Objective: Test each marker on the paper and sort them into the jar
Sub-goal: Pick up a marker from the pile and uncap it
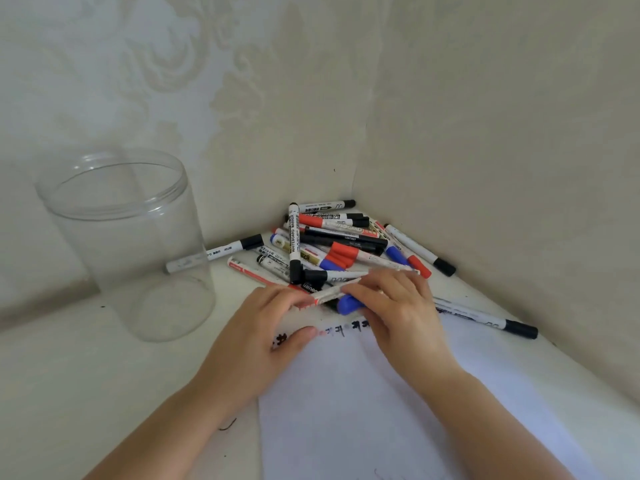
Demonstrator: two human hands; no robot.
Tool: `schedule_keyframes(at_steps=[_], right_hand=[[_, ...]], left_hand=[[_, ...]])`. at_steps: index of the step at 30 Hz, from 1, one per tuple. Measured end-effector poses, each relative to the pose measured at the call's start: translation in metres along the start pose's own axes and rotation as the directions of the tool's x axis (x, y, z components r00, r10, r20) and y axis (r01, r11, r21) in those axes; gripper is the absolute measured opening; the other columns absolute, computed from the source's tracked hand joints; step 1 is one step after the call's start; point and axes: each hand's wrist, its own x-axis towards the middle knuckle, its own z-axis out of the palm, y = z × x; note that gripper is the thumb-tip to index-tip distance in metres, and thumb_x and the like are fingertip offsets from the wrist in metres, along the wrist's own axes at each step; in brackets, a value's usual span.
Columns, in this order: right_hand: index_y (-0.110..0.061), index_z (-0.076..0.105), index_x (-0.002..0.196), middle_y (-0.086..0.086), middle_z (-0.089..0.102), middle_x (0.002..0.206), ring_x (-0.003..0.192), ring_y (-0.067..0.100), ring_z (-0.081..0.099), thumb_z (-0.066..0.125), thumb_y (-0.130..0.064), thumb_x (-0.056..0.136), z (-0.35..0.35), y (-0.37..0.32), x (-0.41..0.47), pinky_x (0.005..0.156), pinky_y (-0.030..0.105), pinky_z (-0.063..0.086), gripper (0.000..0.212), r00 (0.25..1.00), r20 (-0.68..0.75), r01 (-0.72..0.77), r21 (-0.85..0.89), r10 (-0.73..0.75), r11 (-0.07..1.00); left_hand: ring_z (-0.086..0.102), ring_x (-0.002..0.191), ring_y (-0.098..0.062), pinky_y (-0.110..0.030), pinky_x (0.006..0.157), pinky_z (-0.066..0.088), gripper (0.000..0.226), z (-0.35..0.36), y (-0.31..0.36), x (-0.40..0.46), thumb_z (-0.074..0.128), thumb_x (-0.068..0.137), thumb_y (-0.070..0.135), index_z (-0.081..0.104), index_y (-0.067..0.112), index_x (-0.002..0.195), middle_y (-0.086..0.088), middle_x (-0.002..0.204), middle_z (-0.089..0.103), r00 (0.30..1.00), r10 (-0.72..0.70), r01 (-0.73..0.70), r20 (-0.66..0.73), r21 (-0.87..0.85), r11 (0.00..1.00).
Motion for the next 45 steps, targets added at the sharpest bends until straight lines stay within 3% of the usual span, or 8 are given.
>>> schedule_keyframes(at_steps=[6, 12, 15, 18, 26, 32, 40, 45], right_hand=[[-0.012, 0.068, 0.109, 0.005, 0.068, 0.092, 0.081, 0.024, 0.063, 0.067, -0.011, 0.081, -0.002, -0.031, 0.001, 0.070, 0.033, 0.049, 0.028, 0.968, 0.096, 0.213, 0.179, -0.233, 0.960], [-0.017, 0.058, 0.097, -0.006, 0.055, 0.099, 0.094, 0.013, 0.047, 0.074, -0.032, 0.073, -0.022, -0.019, 0.006, 0.084, 0.021, 0.036, 0.032, 0.947, -0.299, -0.033, 0.263, 0.114, 0.964], [-0.033, 0.050, 0.092, -0.014, 0.050, 0.082, 0.072, -0.002, 0.047, 0.073, -0.064, 0.058, -0.028, -0.024, 0.005, 0.067, 0.010, 0.040, 0.051, 0.868, 0.070, -0.419, 0.632, 0.491, 0.652], [-0.025, 0.063, 0.099, -0.008, 0.055, 0.068, 0.053, 0.006, 0.050, 0.071, -0.064, 0.049, -0.026, -0.019, 0.003, 0.058, 0.023, 0.045, 0.064, 0.737, 0.525, -0.651, 0.719, 0.425, 0.242], [-0.021, 0.067, 0.065, 0.003, 0.061, 0.058, 0.045, 0.012, 0.053, 0.088, -0.020, 0.053, -0.026, -0.022, -0.001, 0.049, 0.025, 0.051, 0.024, 0.843, 0.446, -0.430, 0.895, 0.303, -0.119], [-0.013, 0.059, 0.071, 0.007, 0.063, 0.063, 0.040, 0.018, 0.050, 0.069, -0.028, 0.080, -0.023, -0.037, -0.007, 0.046, 0.030, 0.038, 0.020, 0.851, 0.509, -0.525, 0.819, 0.132, 0.230], [-0.016, 0.057, 0.068, 0.012, 0.065, 0.061, 0.046, 0.028, 0.062, 0.067, -0.019, 0.078, -0.026, -0.036, -0.011, 0.047, 0.028, 0.050, 0.015, 0.911, 0.412, -0.412, 0.910, -0.009, -0.041], [-0.020, 0.058, 0.069, 0.010, 0.065, 0.063, 0.049, 0.028, 0.065, 0.069, -0.021, 0.079, -0.026, -0.034, -0.012, 0.049, 0.032, 0.052, 0.015, 0.918, 0.397, -0.397, 0.916, 0.008, 0.066]], left_hand=[[0.056, 0.077, 0.001, -0.008, 0.067, 0.038, 0.026, 0.003, 0.015, -0.004, 0.053, 0.086, 0.044, 0.052, 0.032, 0.109, 0.019, 0.082, 0.062, 0.999, -0.042, 0.042, 0.002, -0.161, 0.986], [0.057, 0.086, 0.000, -0.007, 0.073, 0.039, 0.032, -0.015, 0.006, 0.001, 0.054, 0.089, 0.019, 0.052, 0.040, 0.113, 0.016, 0.096, 0.061, 0.977, -0.189, 0.142, -0.101, -0.361, 0.922], [0.052, 0.098, -0.001, -0.009, 0.081, 0.038, 0.037, -0.016, 0.011, 0.000, 0.053, 0.089, 0.008, 0.055, 0.039, 0.111, 0.012, 0.107, 0.051, 0.994, -0.099, 0.081, -0.044, -0.303, 0.950], [0.051, 0.101, -0.003, -0.011, 0.083, 0.039, 0.034, -0.014, 0.016, -0.001, 0.052, 0.090, 0.008, 0.057, 0.035, 0.109, 0.011, 0.110, 0.049, 0.997, -0.073, 0.076, 0.021, -0.295, 0.952], [0.048, 0.085, -0.008, -0.020, 0.072, 0.038, 0.031, -0.008, 0.025, -0.004, 0.039, 0.092, 0.037, 0.055, 0.018, 0.112, 0.007, 0.096, 0.055, 0.985, 0.129, -0.145, 0.111, 0.151, 0.978], [0.048, 0.074, -0.004, -0.022, 0.068, 0.040, 0.015, 0.001, 0.037, -0.014, 0.033, 0.095, 0.032, 0.044, 0.021, 0.092, 0.012, 0.086, 0.056, 0.946, 0.139, -0.083, 0.293, -0.194, 0.977], [0.044, 0.046, 0.004, -0.008, 0.045, 0.027, 0.010, -0.005, 0.050, -0.017, 0.037, 0.089, 0.044, 0.032, 0.044, 0.080, 0.035, 0.059, 0.050, 0.958, 0.205, -0.177, 0.202, -0.148, 0.973], [0.042, 0.045, 0.000, -0.012, 0.045, 0.024, 0.023, -0.006, 0.044, -0.017, 0.037, 0.084, 0.057, 0.044, 0.037, 0.094, 0.023, 0.052, 0.047, 0.978, 0.164, -0.157, 0.130, -0.059, 0.986]])
